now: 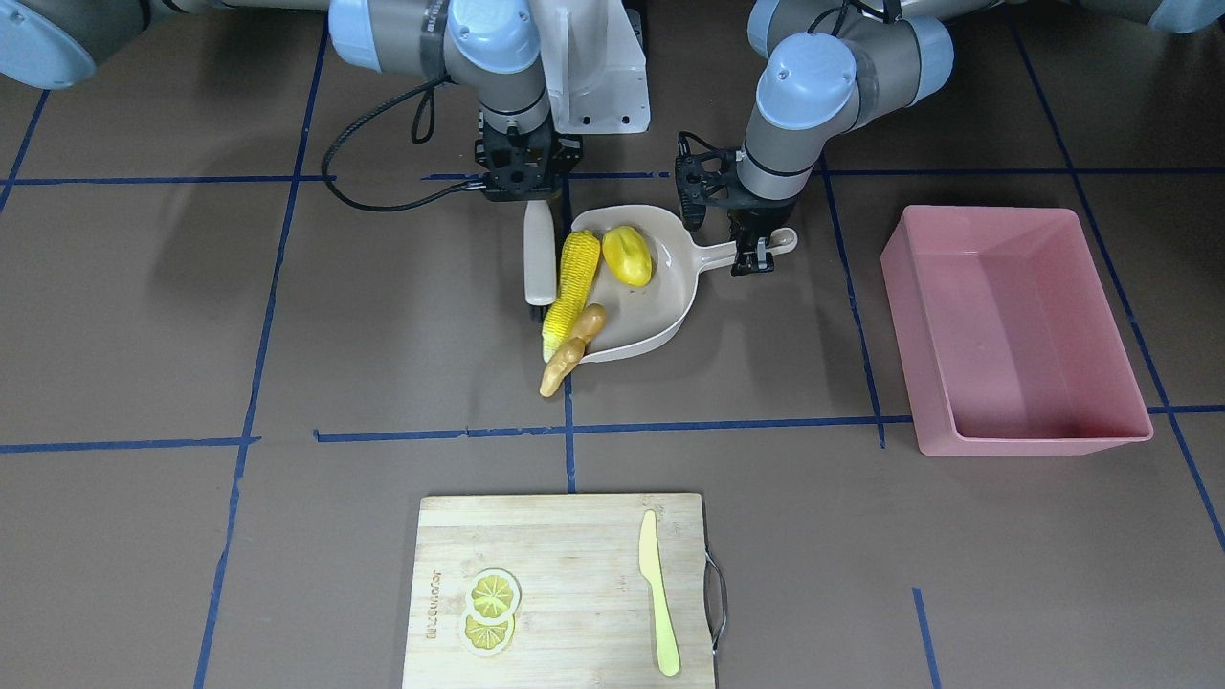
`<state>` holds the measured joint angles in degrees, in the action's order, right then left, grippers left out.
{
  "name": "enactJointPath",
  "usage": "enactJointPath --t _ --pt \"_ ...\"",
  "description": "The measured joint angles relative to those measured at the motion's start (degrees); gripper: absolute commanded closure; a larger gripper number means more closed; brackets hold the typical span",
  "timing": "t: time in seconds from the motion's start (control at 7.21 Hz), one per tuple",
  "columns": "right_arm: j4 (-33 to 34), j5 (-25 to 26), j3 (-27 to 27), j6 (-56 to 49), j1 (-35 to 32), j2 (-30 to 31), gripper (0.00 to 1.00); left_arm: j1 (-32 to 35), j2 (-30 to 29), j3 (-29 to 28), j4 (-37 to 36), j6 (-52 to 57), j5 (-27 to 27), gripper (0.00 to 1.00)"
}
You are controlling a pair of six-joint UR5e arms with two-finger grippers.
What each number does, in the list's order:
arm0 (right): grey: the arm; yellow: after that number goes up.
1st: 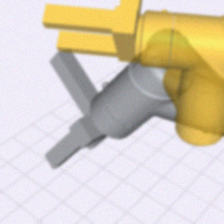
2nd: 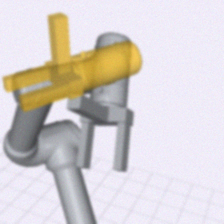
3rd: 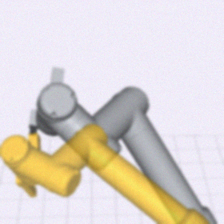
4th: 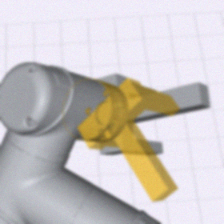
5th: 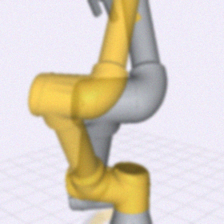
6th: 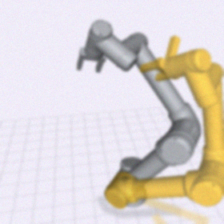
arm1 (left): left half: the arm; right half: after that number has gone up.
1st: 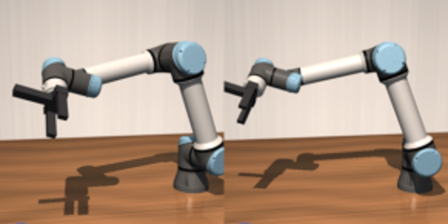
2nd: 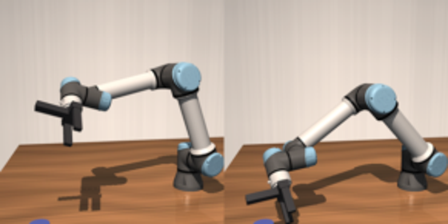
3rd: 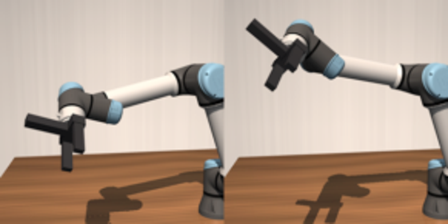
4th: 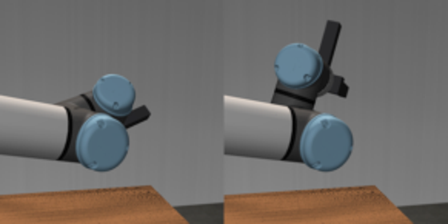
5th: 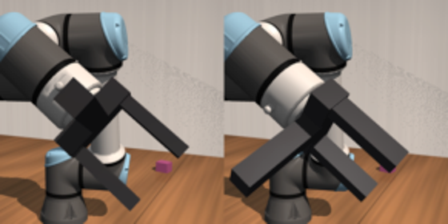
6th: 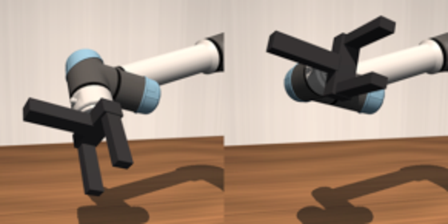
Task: Sweep and dump trash into bin
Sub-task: 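Sweep the corn, potato and ginger into the dustpan with the right gripper's brush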
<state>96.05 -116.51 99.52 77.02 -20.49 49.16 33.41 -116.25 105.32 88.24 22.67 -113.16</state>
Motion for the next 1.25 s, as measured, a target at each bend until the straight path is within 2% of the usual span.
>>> enactJointPath --t 0.55,1.25 --pt "-0.1 0.5 -5.7 3.0 0.9 -7.6 1.00 -0.9 -1.0 -0.3 -0.3 -0.2 2.0 0.96" --pt "0.1 0.4 -2.8 3.1 -0.1 -7.0 1.00 -1.0 -1.4 -0.5 -0.3 -0.2 1.5 0.97"
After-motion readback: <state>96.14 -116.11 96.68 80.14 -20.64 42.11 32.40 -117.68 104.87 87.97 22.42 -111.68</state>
